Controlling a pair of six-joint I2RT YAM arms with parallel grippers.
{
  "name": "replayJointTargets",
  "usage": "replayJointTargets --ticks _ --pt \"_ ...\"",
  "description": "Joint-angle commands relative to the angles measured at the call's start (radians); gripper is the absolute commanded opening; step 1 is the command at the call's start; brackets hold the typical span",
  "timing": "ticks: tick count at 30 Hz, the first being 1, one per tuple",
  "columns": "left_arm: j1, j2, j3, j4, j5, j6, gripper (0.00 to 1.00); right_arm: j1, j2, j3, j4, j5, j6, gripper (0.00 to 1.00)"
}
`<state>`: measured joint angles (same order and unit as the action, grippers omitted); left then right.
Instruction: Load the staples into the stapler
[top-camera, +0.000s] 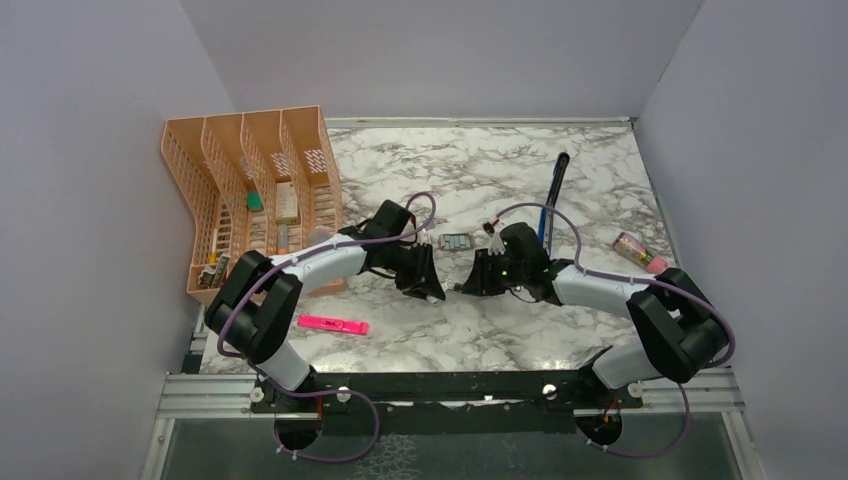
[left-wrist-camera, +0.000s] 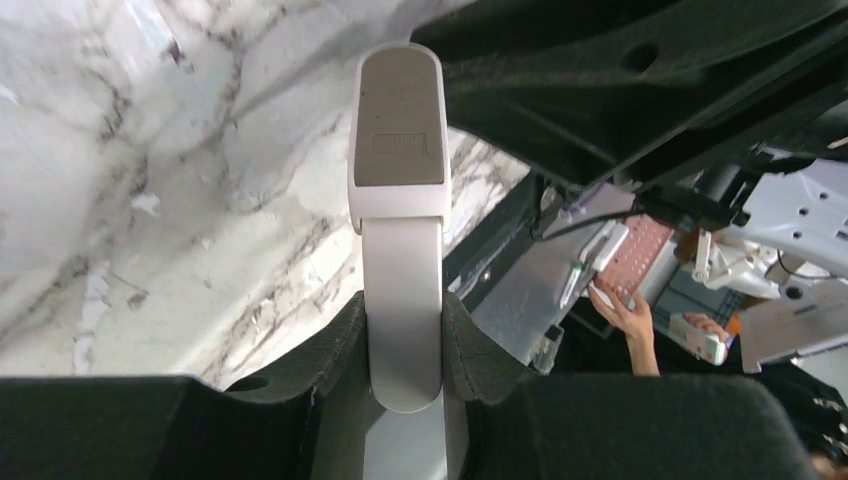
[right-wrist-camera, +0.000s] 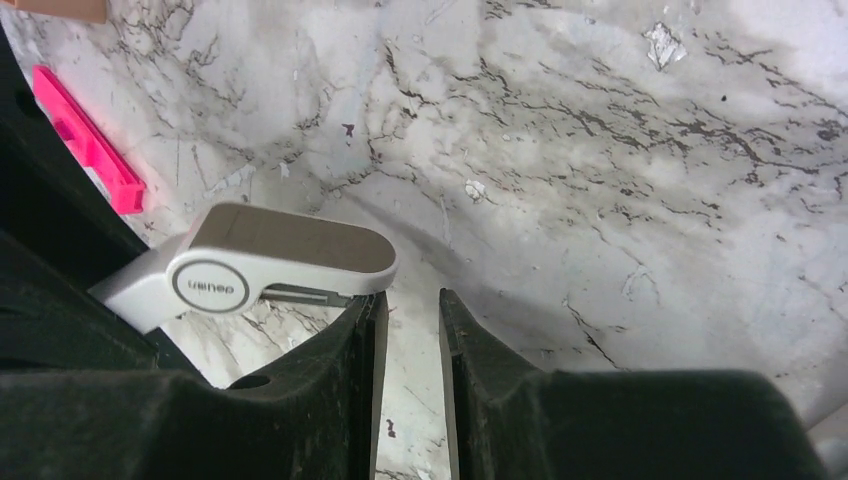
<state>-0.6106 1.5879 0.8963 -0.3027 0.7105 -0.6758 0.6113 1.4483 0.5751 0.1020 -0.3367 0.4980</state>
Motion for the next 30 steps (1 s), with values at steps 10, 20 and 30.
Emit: replayJointTargets --ticks 10,20,30 --pt "0.011 0.017 0.068 -0.204 0.079 0.091 0.0 0.003 -0.095 -0.017 -0.07 -0.166 -0.132 0.46" --pt "0.028 0.036 0.099 -0.296 0.087 0.131 0.0 0.006 -0.163 -0.077 0.028 -0.355 -0.12 0.62" --pt "0.028 0.056 0.114 -0.379 0.122 0.197 0.02 0.071 0.01 0.014 0.118 -0.28 -0.127 0.67"
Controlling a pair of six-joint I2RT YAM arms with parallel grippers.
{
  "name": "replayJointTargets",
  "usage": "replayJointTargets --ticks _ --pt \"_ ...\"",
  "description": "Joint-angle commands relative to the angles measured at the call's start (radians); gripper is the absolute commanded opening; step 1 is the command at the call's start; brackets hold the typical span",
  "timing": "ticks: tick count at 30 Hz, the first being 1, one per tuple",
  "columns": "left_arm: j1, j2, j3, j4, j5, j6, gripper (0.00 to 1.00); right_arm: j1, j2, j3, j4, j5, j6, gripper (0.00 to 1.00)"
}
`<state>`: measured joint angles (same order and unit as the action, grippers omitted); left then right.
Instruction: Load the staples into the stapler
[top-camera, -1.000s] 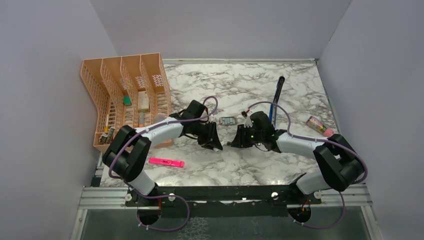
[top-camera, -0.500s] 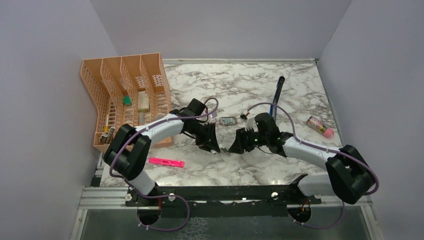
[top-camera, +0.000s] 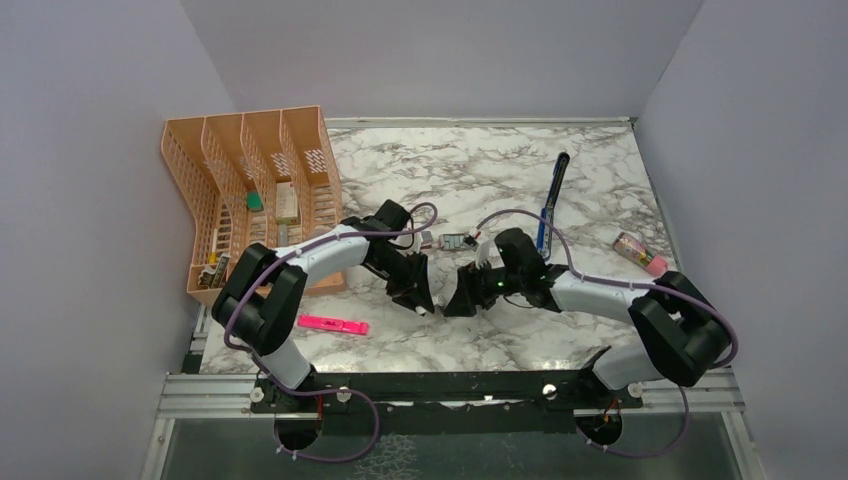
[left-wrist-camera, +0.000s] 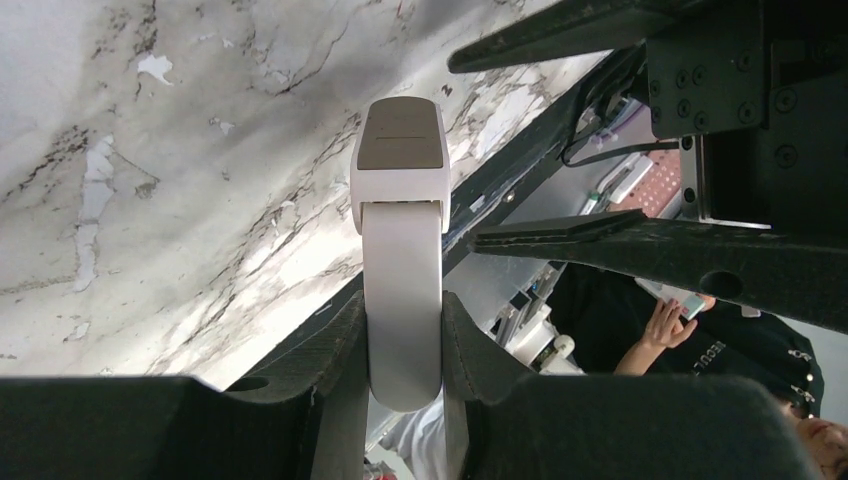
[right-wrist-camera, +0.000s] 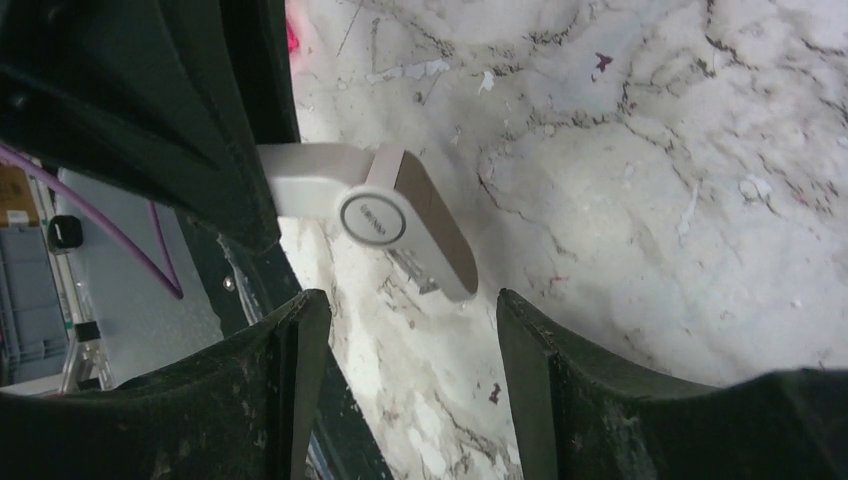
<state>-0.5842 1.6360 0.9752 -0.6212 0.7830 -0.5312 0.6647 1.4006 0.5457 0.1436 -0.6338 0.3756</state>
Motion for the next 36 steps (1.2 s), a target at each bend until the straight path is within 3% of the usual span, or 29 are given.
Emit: replayJointTargets --ticks 1,4,10,31,36 --pt "0.001 0.012 0.034 -0.07 0.05 0.059 0.03 0.019 0.068 0.044 0.09 0.017 -0.002 0.66" --pt "0.003 0.018 0.034 -0.1 0.055 0.077 0.04 0.024 0.092 0.047 0.116 0.01 0.007 0.6" --pt "0.002 0.024 0.04 -0.118 0.061 0.082 0.04 0.029 0.137 0.035 0.153 -0.014 0.02 0.35" --pt "0.001 0.035 0.048 -0.118 0.069 0.077 0.04 0.05 0.207 0.015 0.261 -0.153 -0.001 0.32" --pt "0.003 0.038 0.052 -0.119 0.068 0.077 0.04 0.053 0.222 0.02 0.254 -0.146 -0.003 0.2"
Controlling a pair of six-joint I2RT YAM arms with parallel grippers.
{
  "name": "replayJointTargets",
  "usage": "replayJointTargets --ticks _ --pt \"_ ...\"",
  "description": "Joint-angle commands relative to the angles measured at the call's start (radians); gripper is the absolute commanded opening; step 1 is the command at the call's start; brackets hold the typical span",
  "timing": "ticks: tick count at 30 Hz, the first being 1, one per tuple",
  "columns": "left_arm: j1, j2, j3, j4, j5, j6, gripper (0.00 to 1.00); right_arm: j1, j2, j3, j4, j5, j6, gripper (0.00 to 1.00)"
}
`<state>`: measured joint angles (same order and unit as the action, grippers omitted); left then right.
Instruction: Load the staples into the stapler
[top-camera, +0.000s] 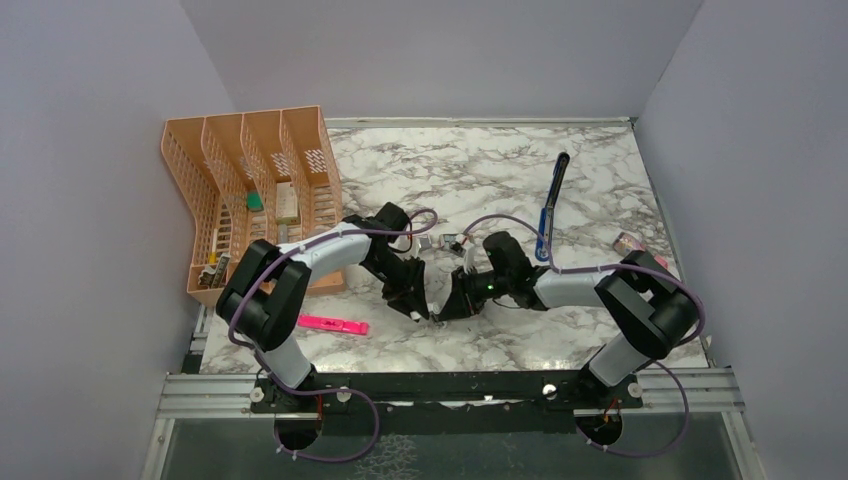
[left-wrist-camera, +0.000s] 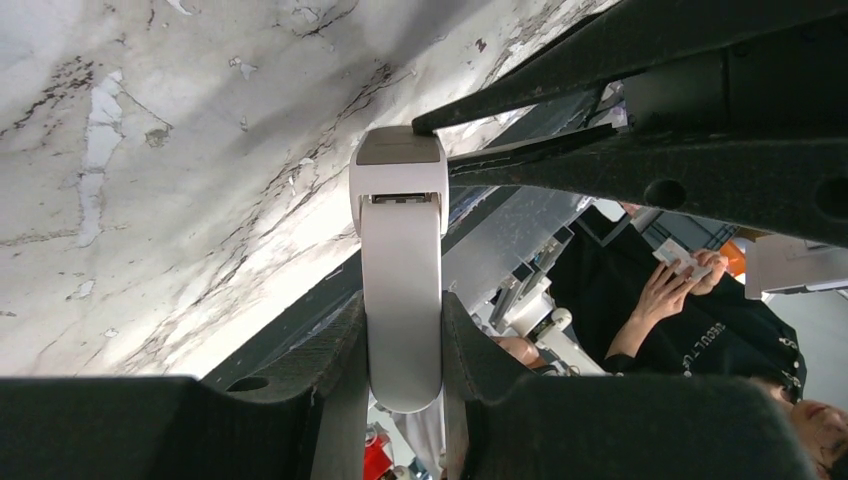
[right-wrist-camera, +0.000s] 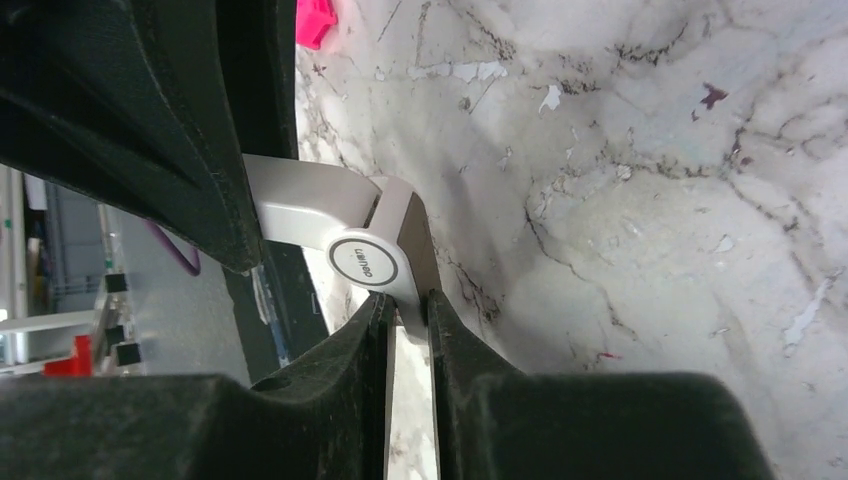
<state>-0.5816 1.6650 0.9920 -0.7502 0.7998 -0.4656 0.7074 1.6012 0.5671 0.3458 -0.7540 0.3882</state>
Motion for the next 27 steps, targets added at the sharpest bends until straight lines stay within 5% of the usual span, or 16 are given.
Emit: replayJointTargets --ticks 1,9,18,27 --pt "0.001 0.008 0.036 0.01 0.052 0.012 0.04 0.01 0.022 0.0 0.049 -0.025 -0.014 0.17" --pt "0.046 -0.03 0.03 0.007 -0.019 0.031 0.35 0.011 0.057 -0.028 0.038 -0.045 0.098 0.04" --pt "0.092 -0.093 0.059 0.028 -0.183 0.051 0.61 0.011 0.095 -0.013 -0.093 -0.086 0.135 0.04" --pt "0.07 -0.399 -0.186 0.381 -0.455 -0.143 0.76 0.01 0.197 0.048 -0.004 -0.115 0.262 0.08"
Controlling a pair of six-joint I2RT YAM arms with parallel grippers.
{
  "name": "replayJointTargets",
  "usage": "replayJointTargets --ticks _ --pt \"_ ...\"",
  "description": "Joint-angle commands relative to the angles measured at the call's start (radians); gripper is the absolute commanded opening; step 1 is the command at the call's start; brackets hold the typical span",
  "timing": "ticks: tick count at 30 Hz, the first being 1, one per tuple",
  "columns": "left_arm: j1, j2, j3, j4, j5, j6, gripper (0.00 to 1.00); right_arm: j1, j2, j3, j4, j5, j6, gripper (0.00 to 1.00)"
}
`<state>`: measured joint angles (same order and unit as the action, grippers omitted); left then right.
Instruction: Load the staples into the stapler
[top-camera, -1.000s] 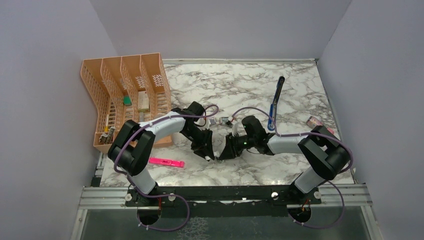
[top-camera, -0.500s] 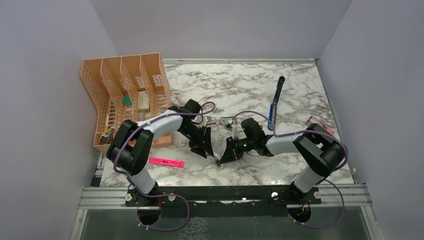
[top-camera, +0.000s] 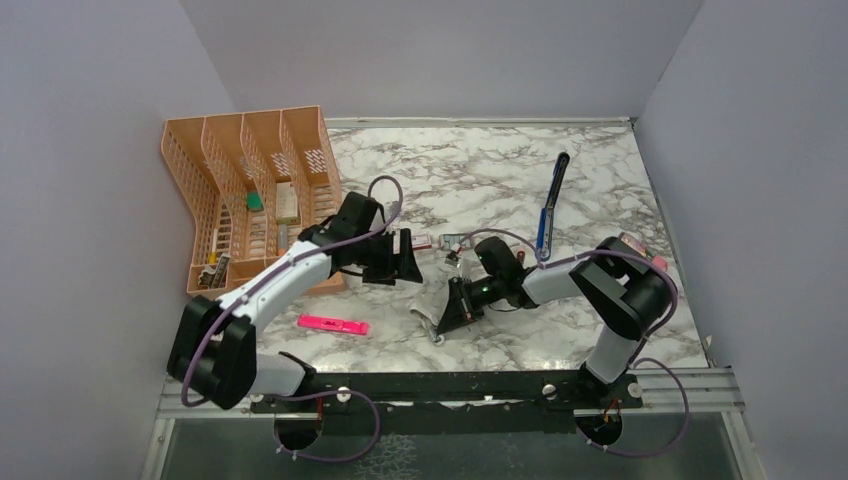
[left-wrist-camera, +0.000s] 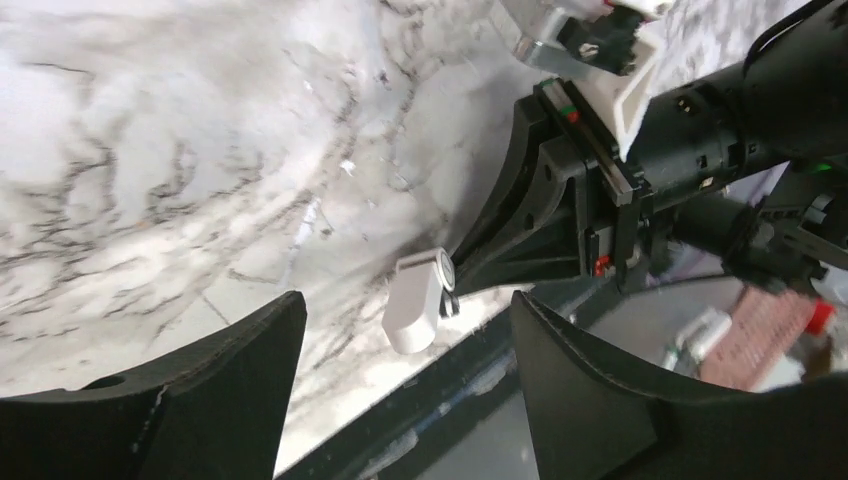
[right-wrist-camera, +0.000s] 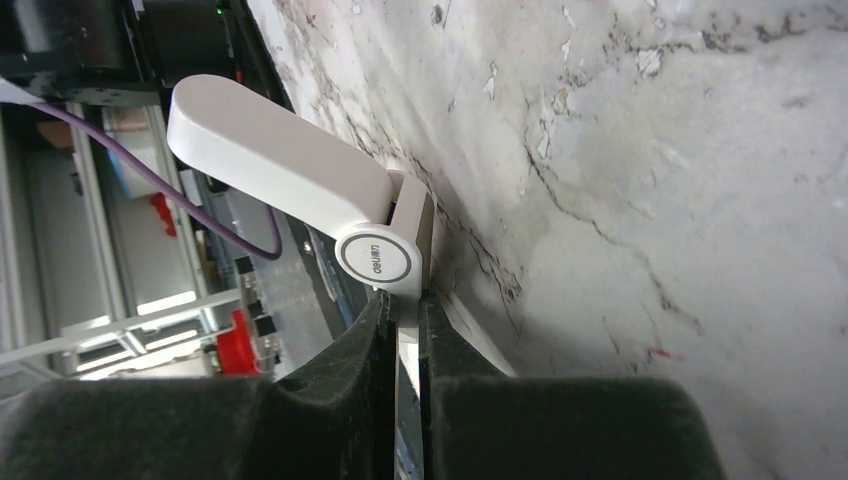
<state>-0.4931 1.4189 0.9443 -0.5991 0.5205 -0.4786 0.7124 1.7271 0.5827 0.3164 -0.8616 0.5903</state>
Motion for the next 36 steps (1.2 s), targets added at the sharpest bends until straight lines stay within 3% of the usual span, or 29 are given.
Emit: replayJointTargets --ticks 1,7,13,20,30,36 --pt "-0.029 -0.185 -0.175 0.267 -0.202 -0.16 0.78 0.006 0.089 0.042 0.041 -0.011 0.076 0.08" --pt "-0.127 -0.257 -0.325 0.399 -0.338 -0.3 0.81 0.005 0.174 0.083 0.134 -0.011 0.124 0.08" --pt "-0.251 -0.257 -0.36 0.423 -0.525 -0.443 0.79 0.005 0.207 0.065 0.221 0.011 0.151 0.09" --pt "-0.331 -0.25 -0.392 0.442 -0.702 -0.562 0.48 0.005 0.214 0.036 0.29 0.03 0.177 0.09" --pt "-0.36 -0.203 -0.347 0.384 -0.775 -0.55 0.22 0.004 0.209 0.036 0.302 0.03 0.177 0.13" --pt "-0.369 -0.186 -0.304 0.329 -0.806 -0.512 0.11 0.004 0.178 0.04 0.275 0.064 0.173 0.24"
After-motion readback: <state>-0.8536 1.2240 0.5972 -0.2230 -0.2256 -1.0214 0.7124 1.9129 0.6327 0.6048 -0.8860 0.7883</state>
